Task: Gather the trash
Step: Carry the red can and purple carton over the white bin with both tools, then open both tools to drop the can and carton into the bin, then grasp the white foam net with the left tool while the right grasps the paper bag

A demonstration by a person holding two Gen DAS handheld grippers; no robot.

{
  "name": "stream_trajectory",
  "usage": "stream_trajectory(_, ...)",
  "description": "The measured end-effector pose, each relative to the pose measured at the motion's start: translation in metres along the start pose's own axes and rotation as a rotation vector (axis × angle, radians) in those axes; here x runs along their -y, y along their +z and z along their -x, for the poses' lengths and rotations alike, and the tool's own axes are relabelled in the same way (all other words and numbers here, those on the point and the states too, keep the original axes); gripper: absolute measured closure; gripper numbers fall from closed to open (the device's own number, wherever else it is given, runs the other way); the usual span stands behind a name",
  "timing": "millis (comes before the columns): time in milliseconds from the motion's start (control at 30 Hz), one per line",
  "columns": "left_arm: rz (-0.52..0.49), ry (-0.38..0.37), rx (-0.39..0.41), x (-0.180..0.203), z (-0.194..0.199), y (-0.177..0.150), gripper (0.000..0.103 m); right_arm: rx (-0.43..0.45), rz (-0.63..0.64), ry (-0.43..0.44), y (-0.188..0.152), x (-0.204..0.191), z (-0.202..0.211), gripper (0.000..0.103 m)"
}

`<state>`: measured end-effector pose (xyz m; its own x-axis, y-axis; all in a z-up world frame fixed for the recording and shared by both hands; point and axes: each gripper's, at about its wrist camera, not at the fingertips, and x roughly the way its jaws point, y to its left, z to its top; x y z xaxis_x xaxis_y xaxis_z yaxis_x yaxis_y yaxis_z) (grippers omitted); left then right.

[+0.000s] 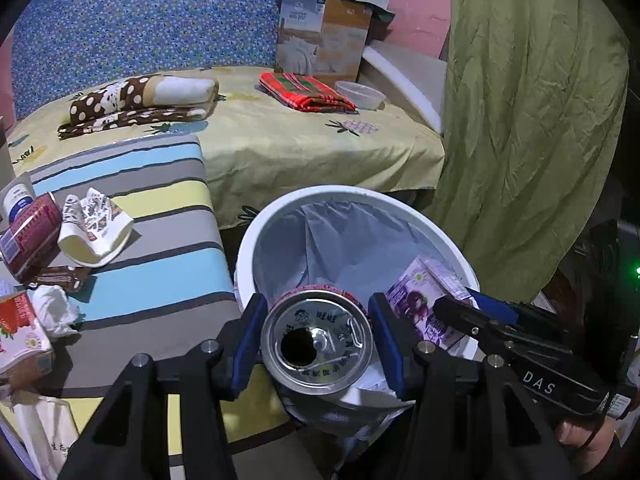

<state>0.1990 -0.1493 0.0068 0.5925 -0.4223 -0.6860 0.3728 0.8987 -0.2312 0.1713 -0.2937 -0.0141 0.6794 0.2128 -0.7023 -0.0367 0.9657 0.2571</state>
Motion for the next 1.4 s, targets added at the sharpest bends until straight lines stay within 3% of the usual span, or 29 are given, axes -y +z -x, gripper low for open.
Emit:
stream_trajectory(200, 0.002, -0.019, -0.001, 0.0, -0.002, 0.0, 0.048, -0.024, -0.002, 0.007, -0.001, 0.001, -0.004, 0.062)
stream_trajectory(367, 0.016, -0.018, 0.01, -0.005, 0.0, 0.0, 0.047, 0.001, -0.004, 0.005, 0.0, 0.001, 0.004, 0.056)
stream_trajectory(800, 0.055, -0.021, 0.05, -0.014, 0.033, -0.013, 0.047, 0.058, 0.02, 0.026, -0.004, -0.014, 0.026, 0.056)
stream_trajectory(1400, 0.123, 0.161, 0.126, -0.054, 0.095, -0.057, 0.047, 0.049, 0.131, 0.149, -0.016, -0.068, 0.027, 0.056)
